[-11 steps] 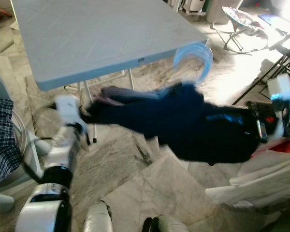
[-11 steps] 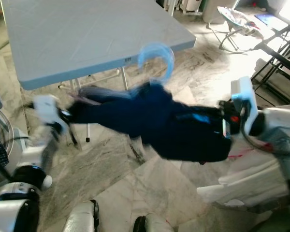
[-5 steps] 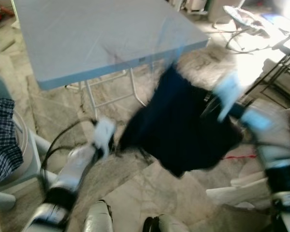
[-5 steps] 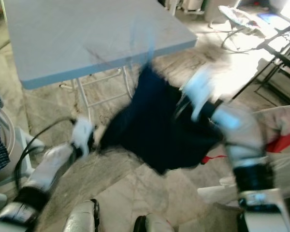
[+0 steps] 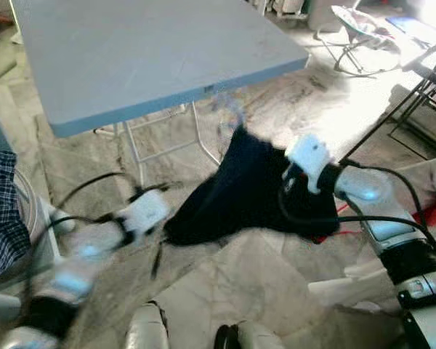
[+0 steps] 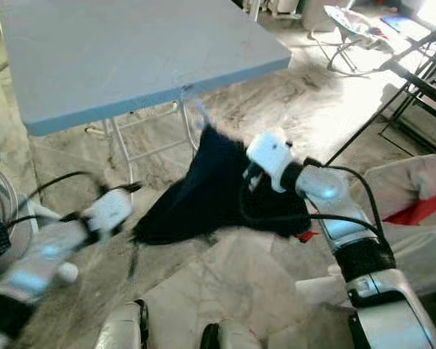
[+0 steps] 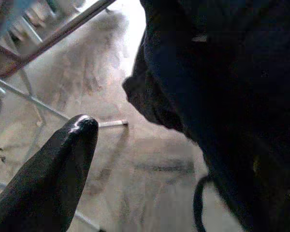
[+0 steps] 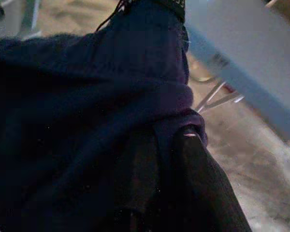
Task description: Hang hanger
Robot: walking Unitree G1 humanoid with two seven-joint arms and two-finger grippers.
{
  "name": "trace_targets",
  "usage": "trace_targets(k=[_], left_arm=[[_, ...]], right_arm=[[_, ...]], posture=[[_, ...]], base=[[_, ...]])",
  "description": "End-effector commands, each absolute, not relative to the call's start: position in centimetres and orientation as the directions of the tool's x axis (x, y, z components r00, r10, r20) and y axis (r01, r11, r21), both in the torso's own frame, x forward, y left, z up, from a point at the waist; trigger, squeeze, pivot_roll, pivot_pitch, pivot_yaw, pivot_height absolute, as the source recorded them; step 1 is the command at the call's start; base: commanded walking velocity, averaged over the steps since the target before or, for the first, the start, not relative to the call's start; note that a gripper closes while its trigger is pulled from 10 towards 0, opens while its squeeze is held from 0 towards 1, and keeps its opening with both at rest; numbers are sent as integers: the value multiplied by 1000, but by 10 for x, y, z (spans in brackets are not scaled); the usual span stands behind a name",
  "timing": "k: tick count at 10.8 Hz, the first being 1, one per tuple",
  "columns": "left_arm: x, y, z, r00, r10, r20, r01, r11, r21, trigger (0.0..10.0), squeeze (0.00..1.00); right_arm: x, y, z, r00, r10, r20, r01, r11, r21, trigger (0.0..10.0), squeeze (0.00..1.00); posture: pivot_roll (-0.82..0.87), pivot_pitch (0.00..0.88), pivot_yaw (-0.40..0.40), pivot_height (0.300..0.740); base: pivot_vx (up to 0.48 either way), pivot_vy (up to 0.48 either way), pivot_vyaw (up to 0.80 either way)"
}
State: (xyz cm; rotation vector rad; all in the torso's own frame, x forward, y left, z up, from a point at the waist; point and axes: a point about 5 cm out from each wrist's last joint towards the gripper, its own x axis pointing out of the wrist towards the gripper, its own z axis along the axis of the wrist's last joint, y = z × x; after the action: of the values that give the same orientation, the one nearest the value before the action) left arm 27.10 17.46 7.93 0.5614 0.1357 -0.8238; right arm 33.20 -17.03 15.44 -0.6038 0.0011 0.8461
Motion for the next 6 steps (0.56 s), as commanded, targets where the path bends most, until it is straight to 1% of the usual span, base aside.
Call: trace_targets(k=[1,2,3,4,5,6], left_arm=[[263,179,81,645,-676,-356,758,508,409,10000,1000],[250,181,81,569,-718,-400,822,509,256,10000,1000],[240,180,86,510,-754,-415,856,492,159,10000,1000],[248,182,93,560,-737,-378,828,518,215,10000,1000],[267,193,97,701,-633,-327,712,603,359,10000,1000],[269,194,102,713,-630,-307,698,600,391,10000,1000]], right_arm=[[337,-172,161,660,712,-238,-689,448,-569,10000,0],[339,-173,159,659,708,-255,-666,392,-634,10000,0],[343,-172,158,671,703,-237,-639,385,-665,10000,0],[348,-170,162,701,690,-179,-595,428,-680,10000,0],[350,-165,169,705,703,-90,-564,479,-673,10000,0],[344,-160,164,645,753,-128,-599,395,-697,10000,0]], posture=[[41,131,-99,740],[44,131,-99,740],[46,132,-100,740],[49,132,-100,740],[50,130,-98,740],[45,131,-97,740]], base=[[0,0,0],[0,0,0],[0,0,0],[0,0,0],[0,0,0],[0,0,0]])
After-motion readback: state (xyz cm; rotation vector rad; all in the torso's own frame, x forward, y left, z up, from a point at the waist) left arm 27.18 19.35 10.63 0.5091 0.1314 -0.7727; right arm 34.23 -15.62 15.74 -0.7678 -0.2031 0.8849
